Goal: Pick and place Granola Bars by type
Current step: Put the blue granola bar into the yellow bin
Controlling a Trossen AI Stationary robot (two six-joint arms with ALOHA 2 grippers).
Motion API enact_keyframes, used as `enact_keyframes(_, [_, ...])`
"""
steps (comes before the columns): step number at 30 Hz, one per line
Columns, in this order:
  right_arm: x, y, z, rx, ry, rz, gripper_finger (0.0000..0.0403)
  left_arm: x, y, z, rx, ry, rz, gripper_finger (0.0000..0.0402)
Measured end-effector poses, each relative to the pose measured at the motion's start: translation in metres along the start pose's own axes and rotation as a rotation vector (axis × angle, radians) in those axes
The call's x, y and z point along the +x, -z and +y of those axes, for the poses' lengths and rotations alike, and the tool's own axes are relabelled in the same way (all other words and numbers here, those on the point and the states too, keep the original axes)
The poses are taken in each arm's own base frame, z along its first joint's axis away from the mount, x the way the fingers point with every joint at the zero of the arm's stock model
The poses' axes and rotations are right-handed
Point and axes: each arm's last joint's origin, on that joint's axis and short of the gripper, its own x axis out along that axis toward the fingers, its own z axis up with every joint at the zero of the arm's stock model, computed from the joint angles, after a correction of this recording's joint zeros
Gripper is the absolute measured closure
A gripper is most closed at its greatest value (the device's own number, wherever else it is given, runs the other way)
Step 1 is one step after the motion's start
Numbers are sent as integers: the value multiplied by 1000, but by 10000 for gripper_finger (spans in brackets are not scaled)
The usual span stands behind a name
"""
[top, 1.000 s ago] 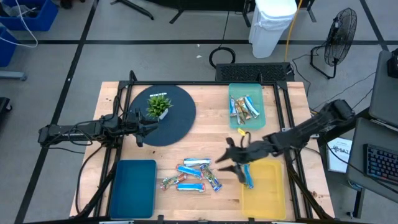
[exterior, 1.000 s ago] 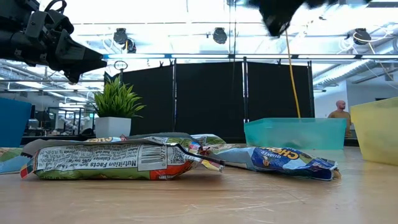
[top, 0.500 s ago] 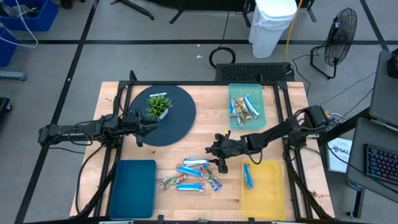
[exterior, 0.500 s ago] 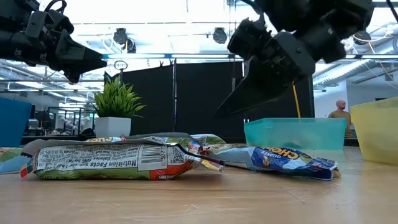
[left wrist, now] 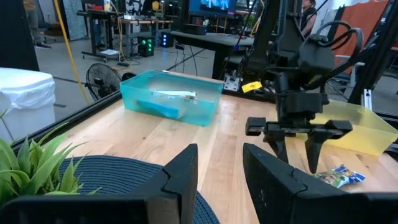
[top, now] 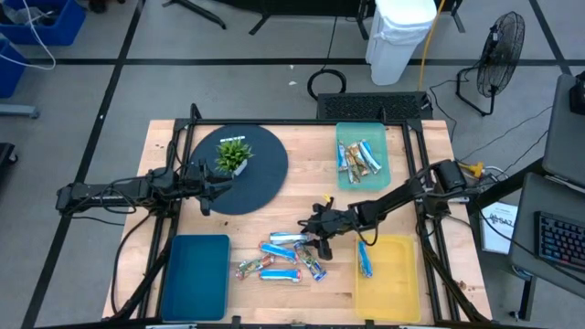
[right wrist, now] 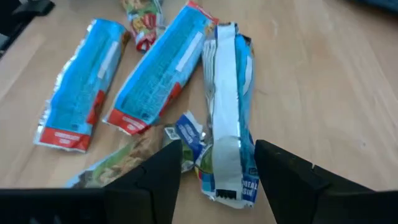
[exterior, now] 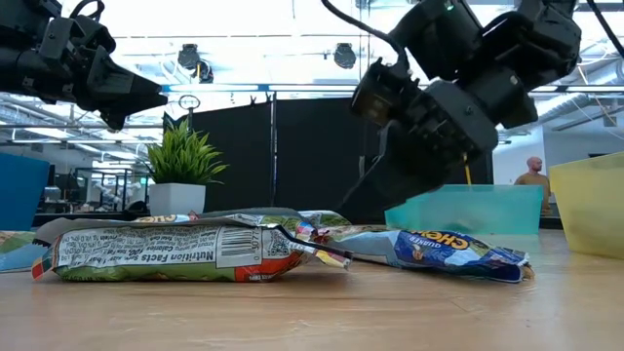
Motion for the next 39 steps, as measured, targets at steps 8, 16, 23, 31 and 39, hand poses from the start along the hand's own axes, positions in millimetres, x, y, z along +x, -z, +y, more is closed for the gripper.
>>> enact_keyframes(8, [5,5,-2,-15,39,5,226,0,0,0,0,0,1,270])
enact_keyframes(16, [9,11,-7,-39,94,22,293,0,0,0,0,0,0,270])
enact_keyframes(23, [8,7,-6,-106,82,-1,388,0,0,0,0,0,0,270])
enact_keyframes(31, [2,-2,-4,-138,76,-44,392,0,0,0,0,0,0,270])
enact_keyframes(39, [-29,-28,5,-163,72,-89,395,0,0,0,0,0,1,270])
